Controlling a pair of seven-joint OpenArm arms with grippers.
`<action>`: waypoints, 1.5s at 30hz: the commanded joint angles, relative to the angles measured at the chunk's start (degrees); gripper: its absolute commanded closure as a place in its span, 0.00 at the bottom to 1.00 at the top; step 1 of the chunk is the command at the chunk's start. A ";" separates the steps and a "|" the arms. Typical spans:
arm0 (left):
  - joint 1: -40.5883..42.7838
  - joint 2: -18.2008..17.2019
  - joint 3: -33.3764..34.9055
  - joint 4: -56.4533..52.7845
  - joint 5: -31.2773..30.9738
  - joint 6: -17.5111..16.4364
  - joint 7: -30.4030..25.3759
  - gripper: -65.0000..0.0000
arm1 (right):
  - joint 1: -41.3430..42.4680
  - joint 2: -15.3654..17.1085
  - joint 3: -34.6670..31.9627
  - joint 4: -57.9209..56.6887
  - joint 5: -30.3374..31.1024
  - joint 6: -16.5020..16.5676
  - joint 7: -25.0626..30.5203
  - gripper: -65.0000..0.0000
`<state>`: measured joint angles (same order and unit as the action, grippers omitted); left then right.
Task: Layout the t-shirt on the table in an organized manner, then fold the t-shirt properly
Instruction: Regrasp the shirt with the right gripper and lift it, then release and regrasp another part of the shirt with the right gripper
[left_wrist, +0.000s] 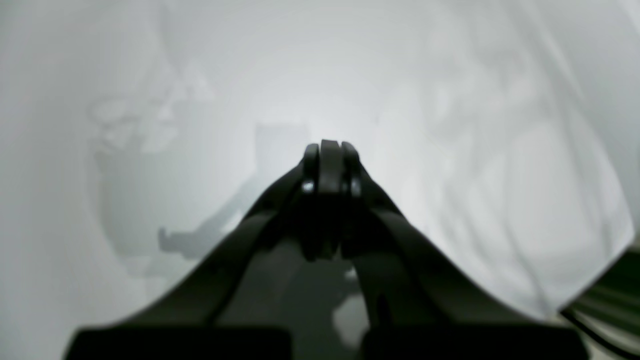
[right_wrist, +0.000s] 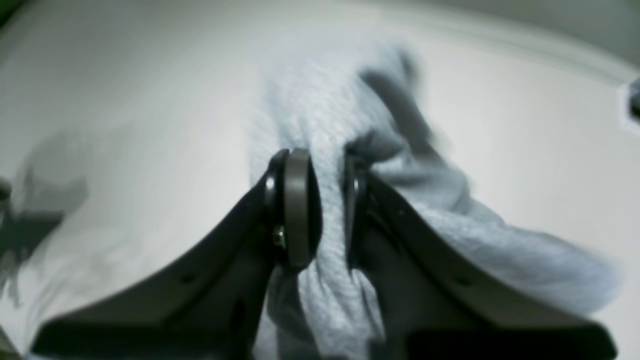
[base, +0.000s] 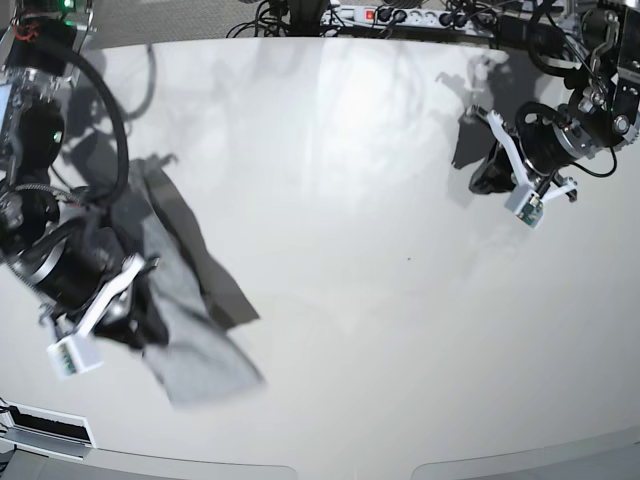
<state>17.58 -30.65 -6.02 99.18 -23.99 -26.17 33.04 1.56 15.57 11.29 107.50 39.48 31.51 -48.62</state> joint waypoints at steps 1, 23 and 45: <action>-0.11 -0.57 -0.42 0.83 -0.66 -0.22 -0.79 1.00 | 0.72 0.61 0.35 1.07 2.01 0.81 2.93 0.93; -0.13 -0.46 -0.42 0.83 -0.68 -0.22 0.00 1.00 | 0.00 -1.75 0.35 1.09 20.48 8.49 -4.11 0.41; -0.11 -0.46 -0.42 0.83 -0.66 -0.22 0.02 1.00 | 0.33 -4.94 -22.01 1.07 -7.15 8.49 1.44 1.00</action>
<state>17.78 -30.35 -6.00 99.18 -24.01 -26.22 34.13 0.69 10.50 -11.16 107.61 30.87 39.83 -47.92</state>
